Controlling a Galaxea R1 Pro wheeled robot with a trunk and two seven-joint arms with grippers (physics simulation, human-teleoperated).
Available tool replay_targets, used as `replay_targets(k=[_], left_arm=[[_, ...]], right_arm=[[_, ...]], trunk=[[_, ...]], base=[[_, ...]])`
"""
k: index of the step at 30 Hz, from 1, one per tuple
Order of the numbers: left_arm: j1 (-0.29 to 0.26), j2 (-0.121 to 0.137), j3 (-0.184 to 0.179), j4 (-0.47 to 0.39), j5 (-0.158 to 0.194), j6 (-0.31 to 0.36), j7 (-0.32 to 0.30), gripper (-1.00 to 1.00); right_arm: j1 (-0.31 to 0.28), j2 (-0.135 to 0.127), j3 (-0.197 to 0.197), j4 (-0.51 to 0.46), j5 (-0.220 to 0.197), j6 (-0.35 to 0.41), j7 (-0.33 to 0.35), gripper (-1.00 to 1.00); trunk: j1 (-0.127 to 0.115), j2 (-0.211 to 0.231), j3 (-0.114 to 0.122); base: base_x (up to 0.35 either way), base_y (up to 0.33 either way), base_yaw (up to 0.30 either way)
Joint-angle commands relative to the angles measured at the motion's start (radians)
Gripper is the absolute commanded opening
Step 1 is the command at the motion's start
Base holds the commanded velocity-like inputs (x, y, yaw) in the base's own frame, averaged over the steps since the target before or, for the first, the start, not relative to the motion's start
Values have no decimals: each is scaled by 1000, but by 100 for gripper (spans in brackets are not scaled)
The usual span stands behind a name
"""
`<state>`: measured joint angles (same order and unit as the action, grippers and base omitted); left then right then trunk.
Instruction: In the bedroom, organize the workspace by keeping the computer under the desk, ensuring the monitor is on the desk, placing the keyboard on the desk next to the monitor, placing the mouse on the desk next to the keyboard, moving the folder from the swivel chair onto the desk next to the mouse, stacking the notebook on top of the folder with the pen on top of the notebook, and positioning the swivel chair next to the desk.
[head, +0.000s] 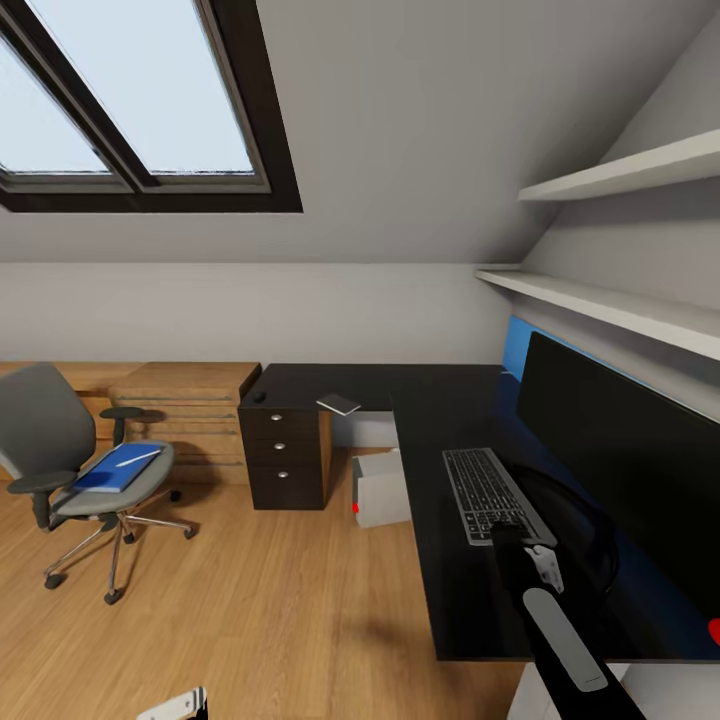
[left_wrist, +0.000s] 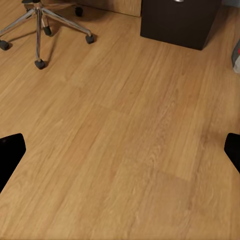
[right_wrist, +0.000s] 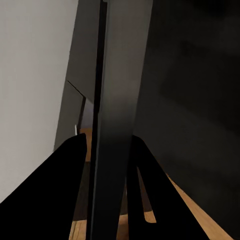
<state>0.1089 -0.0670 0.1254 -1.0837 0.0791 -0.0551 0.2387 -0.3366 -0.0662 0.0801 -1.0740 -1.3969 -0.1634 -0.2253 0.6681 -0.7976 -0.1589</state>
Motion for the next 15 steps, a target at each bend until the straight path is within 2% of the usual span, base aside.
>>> replay_targets(k=[1,15], left_arm=[[0,-1,0,-1,8,-3,1,100],[0,-1,0,2,7,-4,1,100]], right_arm=[[-1,-1,4,-1,-9,-8,-5,-100],[-1,-4,-2,-1,-10,-7,-5,-100]], trunk=[[4,-8,-5],[54,-99,-45]], base=[[0,0,0],[0,0,0]])
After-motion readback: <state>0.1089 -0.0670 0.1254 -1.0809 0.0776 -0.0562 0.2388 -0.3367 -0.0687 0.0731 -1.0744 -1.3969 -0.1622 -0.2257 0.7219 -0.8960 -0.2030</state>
